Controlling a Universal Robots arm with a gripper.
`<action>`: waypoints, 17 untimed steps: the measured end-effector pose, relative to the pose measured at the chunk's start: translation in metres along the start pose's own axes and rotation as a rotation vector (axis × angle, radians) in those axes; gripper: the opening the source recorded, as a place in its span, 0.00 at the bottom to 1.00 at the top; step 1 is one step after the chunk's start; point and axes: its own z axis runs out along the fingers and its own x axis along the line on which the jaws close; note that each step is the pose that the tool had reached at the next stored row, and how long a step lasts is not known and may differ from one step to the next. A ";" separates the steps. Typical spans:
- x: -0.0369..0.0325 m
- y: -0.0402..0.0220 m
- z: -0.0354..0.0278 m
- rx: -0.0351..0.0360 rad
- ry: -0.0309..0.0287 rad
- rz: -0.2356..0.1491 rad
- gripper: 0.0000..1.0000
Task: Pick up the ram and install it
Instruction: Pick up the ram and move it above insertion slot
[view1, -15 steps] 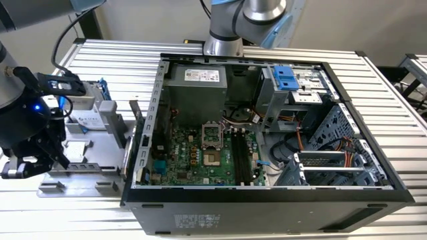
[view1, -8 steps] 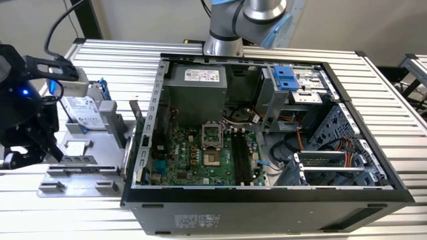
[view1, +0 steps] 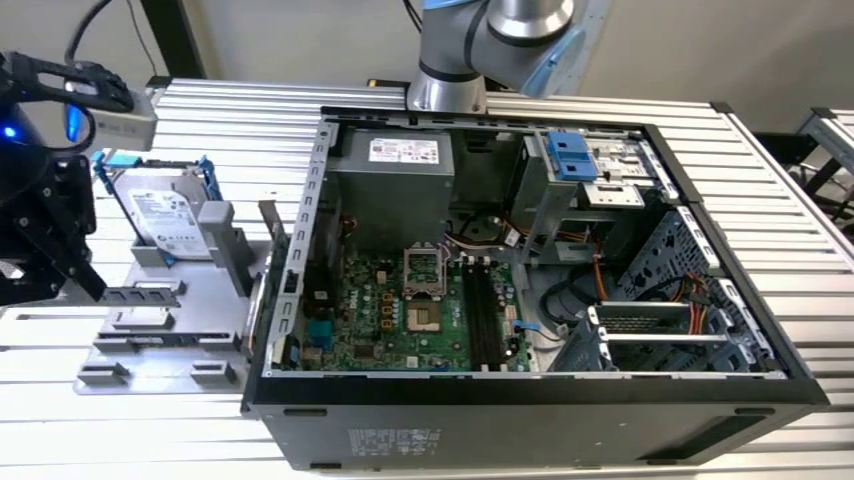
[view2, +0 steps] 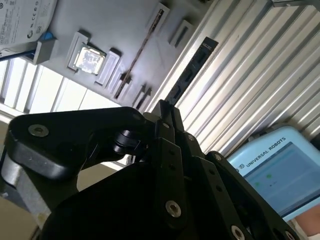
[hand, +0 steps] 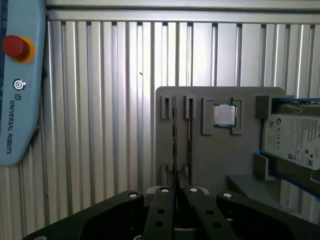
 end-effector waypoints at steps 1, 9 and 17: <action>-0.0001 0.0000 -0.0046 0.0000 0.0000 0.000 0.00; -0.0007 0.0002 -0.0408 0.0000 0.0000 0.000 0.00; -0.0010 0.0003 -0.0571 0.0000 0.0006 0.000 0.00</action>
